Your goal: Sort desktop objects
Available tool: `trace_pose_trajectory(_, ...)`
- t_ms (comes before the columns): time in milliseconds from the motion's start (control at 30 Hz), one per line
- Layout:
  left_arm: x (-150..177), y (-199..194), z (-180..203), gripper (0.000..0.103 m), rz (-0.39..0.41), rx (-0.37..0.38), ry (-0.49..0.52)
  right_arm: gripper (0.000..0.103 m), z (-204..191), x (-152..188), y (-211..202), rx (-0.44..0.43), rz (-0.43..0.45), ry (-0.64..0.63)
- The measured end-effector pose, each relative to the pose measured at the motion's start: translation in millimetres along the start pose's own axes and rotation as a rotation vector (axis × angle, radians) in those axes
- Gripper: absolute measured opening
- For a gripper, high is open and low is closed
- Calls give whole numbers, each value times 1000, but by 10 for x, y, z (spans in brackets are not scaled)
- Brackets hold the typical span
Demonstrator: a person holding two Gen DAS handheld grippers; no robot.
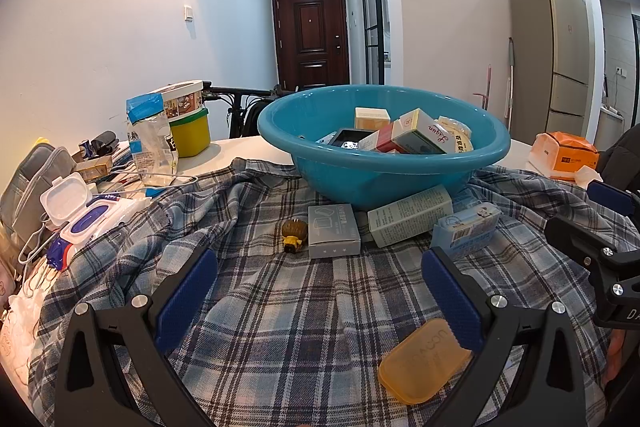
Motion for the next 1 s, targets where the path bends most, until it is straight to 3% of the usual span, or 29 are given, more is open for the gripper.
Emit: trace_pose_trajectory(1000,12,12,-15,103,-5,-1,-1,103,-5,2,2,1,1,0)
Point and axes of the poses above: each gripper's, at about its wrist camera, not at the fingertips, and y roughly the way its jaws point, z to its right, x to its underside, the point moved 10 cm from there along y, roughly the way its jaws point, and after that the axes turned 3 degrees about z, right-handed, at the moved point
